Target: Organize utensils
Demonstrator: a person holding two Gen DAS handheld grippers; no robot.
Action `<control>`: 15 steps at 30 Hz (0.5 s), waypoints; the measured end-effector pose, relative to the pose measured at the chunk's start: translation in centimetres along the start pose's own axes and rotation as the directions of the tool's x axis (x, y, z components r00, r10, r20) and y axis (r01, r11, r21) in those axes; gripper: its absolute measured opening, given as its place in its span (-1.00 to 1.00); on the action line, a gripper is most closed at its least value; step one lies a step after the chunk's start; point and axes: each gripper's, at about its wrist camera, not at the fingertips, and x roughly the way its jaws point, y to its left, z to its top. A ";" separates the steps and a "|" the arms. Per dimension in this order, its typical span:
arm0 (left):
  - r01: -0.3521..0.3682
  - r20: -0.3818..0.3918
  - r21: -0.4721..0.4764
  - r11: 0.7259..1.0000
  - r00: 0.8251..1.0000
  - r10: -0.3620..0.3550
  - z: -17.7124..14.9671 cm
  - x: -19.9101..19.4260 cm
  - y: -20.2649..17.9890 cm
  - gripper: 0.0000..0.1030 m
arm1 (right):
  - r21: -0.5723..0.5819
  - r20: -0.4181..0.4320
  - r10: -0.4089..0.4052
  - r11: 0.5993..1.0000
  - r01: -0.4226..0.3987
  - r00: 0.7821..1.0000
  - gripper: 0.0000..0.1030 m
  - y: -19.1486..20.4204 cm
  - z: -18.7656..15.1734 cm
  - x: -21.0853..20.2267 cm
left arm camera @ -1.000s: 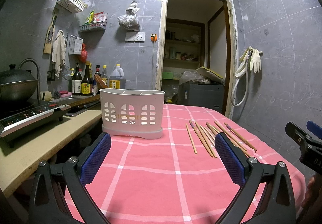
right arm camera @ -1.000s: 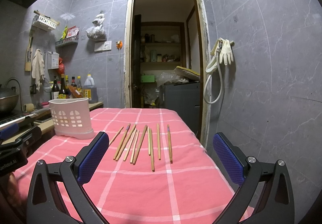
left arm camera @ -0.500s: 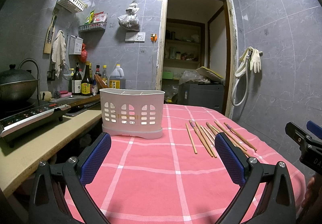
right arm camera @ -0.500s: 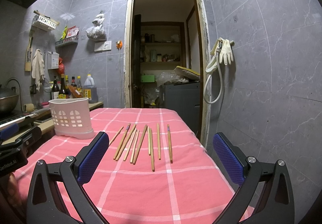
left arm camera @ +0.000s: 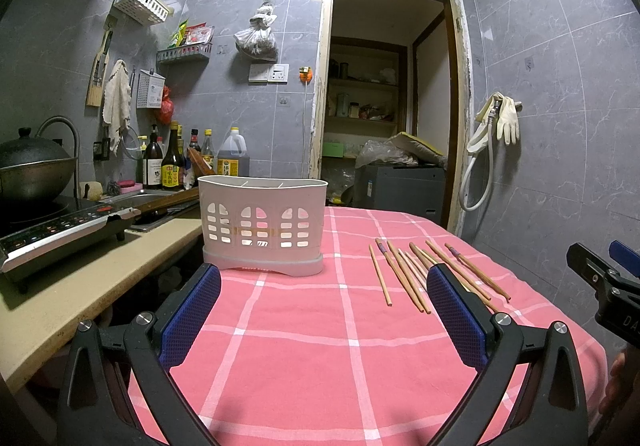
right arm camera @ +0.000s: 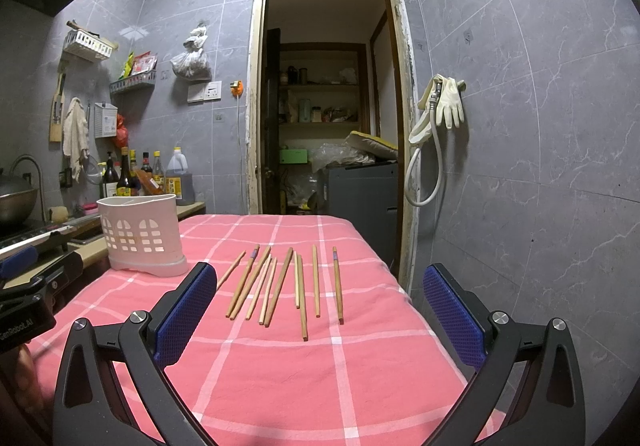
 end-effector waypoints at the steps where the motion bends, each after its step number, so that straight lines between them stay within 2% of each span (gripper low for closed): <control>1: 0.000 0.000 0.000 1.000 1.000 0.000 0.0 0.0 0.0 0.96 | 0.000 0.000 0.000 1.000 0.000 1.000 1.00 0.0 0.0 0.0; 11: -0.004 0.002 0.001 1.000 1.000 0.004 0.2 0.2 0.1 0.96 | -0.002 0.002 -0.008 1.000 0.008 1.000 1.00 -0.1 0.2 0.4; 15: -0.015 0.005 0.004 1.000 1.000 0.015 0.6 1.5 0.0 0.96 | -0.008 0.018 -0.022 1.000 0.022 1.000 1.00 0.0 0.5 0.5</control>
